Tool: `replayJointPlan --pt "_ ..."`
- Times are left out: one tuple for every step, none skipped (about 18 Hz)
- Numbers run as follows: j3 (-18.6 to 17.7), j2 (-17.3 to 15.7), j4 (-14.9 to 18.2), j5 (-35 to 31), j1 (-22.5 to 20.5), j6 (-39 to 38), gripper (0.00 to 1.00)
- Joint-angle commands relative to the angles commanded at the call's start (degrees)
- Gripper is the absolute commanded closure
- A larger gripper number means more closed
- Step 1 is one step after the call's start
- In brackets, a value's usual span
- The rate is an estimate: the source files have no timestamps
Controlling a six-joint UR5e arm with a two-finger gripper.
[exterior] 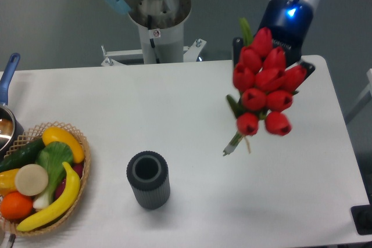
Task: Place the flowers on the table
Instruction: 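Lift the held red tulip bunch upward and swing it toward the arm base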
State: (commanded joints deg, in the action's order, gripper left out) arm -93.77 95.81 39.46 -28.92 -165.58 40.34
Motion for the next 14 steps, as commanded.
replayJointPlan --pt "-0.61 -0.96 0.00 -0.61 -0.09 -0.26 0.56" --pt "-1.23 -2.02 0.09 -2.62 -0.44 -0.26 0.56" --pt "-1.76 -2.99 0.35 -5.16 -0.79 -0.18 0.56" --pt "-2.29 -3.60 0.35 -7.45 -0.71 -0.18 0.56" --pt "-2.38 -3.96 0.70 -9.12 -0.53 -0.18 0.56" --pt "-2.47 -4.14 0.79 -10.71 -0.36 -0.26 0.56" --pt "-2.90 -4.22 0.97 -12.20 -0.27 -0.18 0.56" --pt "-3.60 -4.23 1.05 -13.61 -0.09 0.17 0.56" --pt "-4.22 -4.14 1.06 -14.58 0.00 0.44 0.56" --pt "-4.66 -4.05 1.06 -15.37 0.00 0.61 0.56" --pt "-5.45 -4.05 1.06 -16.08 0.26 0.96 0.56" --pt "-6.24 -4.05 1.06 -17.13 0.70 2.18 0.56" --pt "-6.85 -4.14 1.06 -18.79 1.05 3.68 0.56" --pt "-7.38 -4.05 1.06 -20.72 1.92 4.82 0.56"
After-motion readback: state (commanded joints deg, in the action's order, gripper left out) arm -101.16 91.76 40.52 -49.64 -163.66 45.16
